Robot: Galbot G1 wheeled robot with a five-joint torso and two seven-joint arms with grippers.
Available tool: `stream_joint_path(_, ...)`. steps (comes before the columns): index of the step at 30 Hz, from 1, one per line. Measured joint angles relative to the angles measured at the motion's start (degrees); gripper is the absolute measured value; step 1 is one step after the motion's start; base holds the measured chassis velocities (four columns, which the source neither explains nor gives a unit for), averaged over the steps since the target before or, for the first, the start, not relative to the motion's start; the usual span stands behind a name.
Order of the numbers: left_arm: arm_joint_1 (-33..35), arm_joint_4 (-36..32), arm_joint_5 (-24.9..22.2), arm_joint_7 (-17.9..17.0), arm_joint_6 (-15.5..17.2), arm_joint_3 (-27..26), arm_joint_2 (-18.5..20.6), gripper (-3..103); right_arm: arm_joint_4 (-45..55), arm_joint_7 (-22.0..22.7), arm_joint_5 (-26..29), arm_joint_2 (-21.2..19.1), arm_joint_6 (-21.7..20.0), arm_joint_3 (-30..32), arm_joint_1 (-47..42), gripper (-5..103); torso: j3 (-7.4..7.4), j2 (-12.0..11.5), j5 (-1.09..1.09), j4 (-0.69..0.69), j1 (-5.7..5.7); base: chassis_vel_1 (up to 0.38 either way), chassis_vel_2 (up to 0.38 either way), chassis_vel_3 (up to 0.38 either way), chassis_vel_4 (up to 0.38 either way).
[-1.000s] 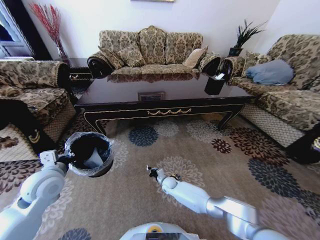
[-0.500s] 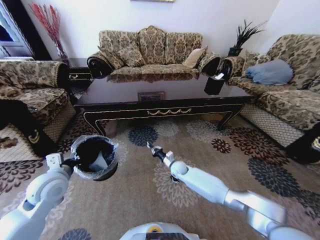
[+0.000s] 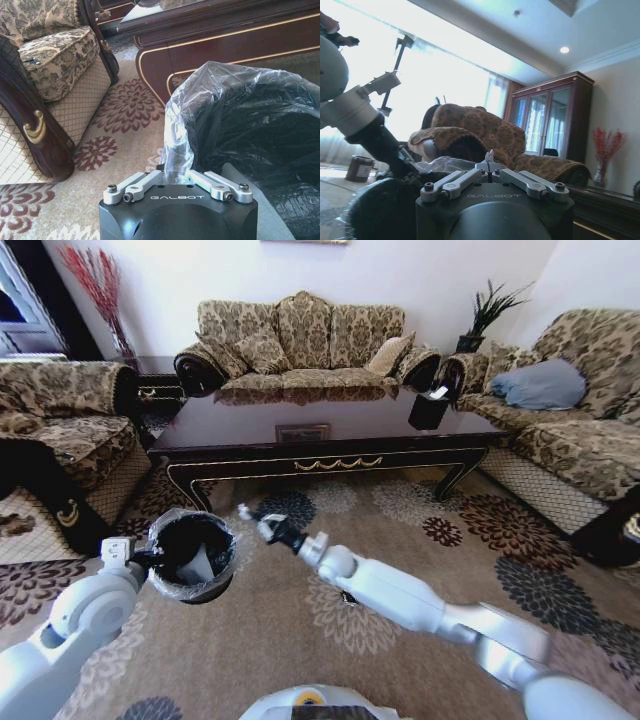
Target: Move to the front of the table and pick up the trash from the floor, then place it into the trash bin.
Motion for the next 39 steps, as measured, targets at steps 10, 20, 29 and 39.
stream_joint_path(10, -0.7, 0.5, -0.2, 0.5, -0.5, -0.5, -0.6, 2, -4.7, -0.5, -0.8, 5.6, 0.5, -6.6, 4.1, 0, 0.00, 0.0, 0.00, -0.01, 0.00, 0.000, 0.000, 0.000, 0.000)
stream_joint_path(20, -0.6, 0.4, -0.4, 0.6, -0.6, -1.2, -0.6, 2, -6.1, -0.6, -1.0, 4.4, -0.1, -6.9, 4.7, 25, 0.00, 0.0, 0.01, -0.02, 0.00, 0.000, 0.000, 0.000, 0.000)
stream_joint_path(29, 0.2, 0.2, -0.4, 0.5, -0.6, -1.8, -0.6, 2, -6.1, 0.6, -1.4, 1.7, -0.2, -2.5, 2.8, 58, 0.00, 0.0, 0.02, -0.01, 0.00, 0.000, 0.000, 0.000, 0.000)
stream_joint_path(39, 1.3, -1.3, -0.3, -0.1, -0.6, -3.3, -1.1, 2, -2.9, 22.2, 2.4, -8.9, -17.0, 4.0, -3.0, 89, 0.00, 0.0, 0.04, -0.03, 0.00, 0.000, 0.000, 0.000, 0.000)
